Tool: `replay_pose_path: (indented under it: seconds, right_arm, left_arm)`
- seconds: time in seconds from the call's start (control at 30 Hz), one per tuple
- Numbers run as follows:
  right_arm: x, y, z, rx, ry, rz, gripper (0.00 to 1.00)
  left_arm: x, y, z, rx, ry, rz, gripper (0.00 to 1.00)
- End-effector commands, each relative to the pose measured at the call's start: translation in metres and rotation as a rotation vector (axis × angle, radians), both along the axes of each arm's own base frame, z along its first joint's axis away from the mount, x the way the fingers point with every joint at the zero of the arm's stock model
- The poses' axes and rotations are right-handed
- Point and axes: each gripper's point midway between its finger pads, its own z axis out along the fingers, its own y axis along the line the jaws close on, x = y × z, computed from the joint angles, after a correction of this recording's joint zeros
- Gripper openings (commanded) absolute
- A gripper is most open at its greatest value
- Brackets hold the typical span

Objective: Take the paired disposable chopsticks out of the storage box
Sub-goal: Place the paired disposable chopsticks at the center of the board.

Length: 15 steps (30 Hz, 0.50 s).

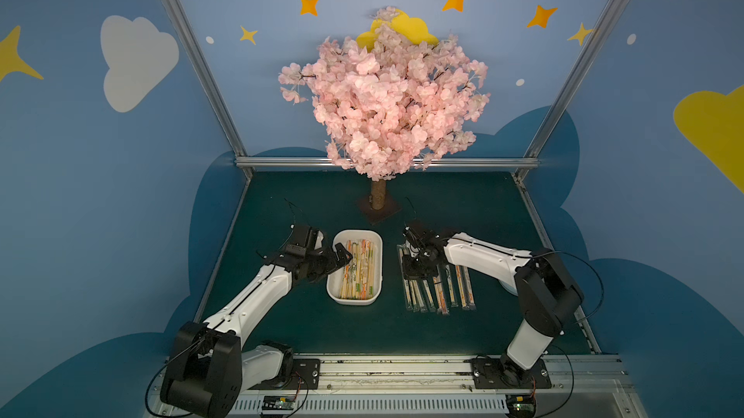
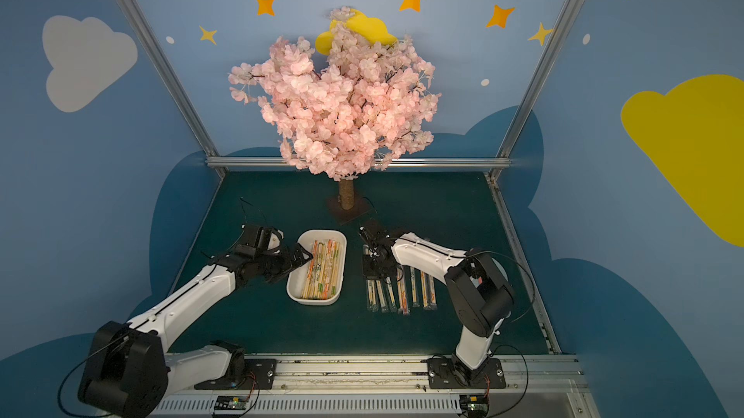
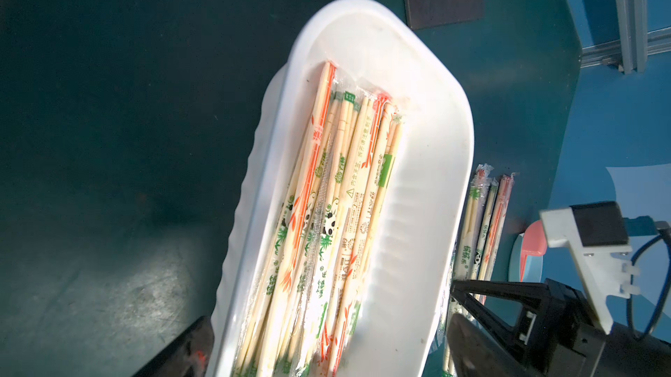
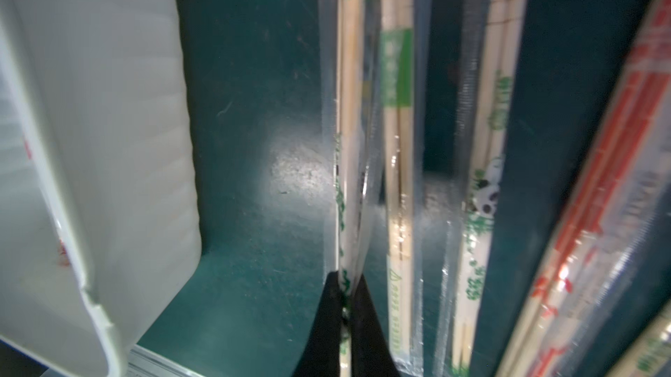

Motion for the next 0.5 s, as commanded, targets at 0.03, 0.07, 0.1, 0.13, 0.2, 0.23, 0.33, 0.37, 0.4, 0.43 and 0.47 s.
replay_pose_path:
  seconds: [0.03, 0.07, 0.1, 0.13, 0.2, 0.23, 0.33, 0.37, 0.4, 0.43, 0.47]
  right_arm:
    - [0.004, 0.028, 0.0, 0.071, 0.021, -0.005, 0.0]
    - [0.004, 0.031, -0.001, 0.071, 0.022, -0.004, 0.0]
    - [0.004, 0.033, -0.003, 0.069, 0.024, -0.003, 0.0]
    - [0.004, 0.035, -0.005, 0.066, 0.027, -0.004, 0.0]
    - [0.004, 0.036, -0.008, 0.057, 0.03, -0.003, 0.0]
    - [0.004, 0.036, -0.011, 0.051, 0.034, -0.007, 0.0]
    - [0.005, 0.034, -0.017, 0.033, 0.042, -0.014, 0.0]
    - [0.004, 0.034, -0.019, 0.028, 0.045, -0.014, 0.0]
    - [0.004, 0.033, -0.021, 0.02, 0.047, -0.018, 0.0]
    - [0.003, 0.031, -0.023, 0.012, 0.049, -0.021, 0.0]
    - [0.003, 0.03, -0.024, 0.008, 0.051, -0.023, 0.0]
  left_arm:
    - [0.002, 0.001, -0.002, 0.017, 0.005, -0.005, 1.0]
    - [0.002, 0.001, -0.002, 0.019, 0.003, -0.005, 1.0]
    - [0.002, 0.001, -0.002, 0.018, 0.002, -0.005, 1.0]
    - [0.002, 0.001, -0.002, 0.019, 0.002, -0.006, 1.0]
    - [0.002, 0.002, -0.002, 0.02, 0.002, -0.006, 1.0]
    - [0.002, 0.003, -0.002, 0.02, 0.003, -0.003, 1.0]
    - [0.001, 0.003, -0.003, 0.019, 0.005, -0.006, 1.0]
    - [0.001, 0.003, -0.003, 0.02, 0.005, -0.007, 1.0]
    - [0.001, 0.004, -0.003, 0.022, 0.004, -0.004, 1.0]
    - [0.001, 0.004, -0.003, 0.021, 0.005, -0.005, 1.0]
    - [0.001, 0.004, -0.002, 0.022, 0.002, -0.005, 1.0]
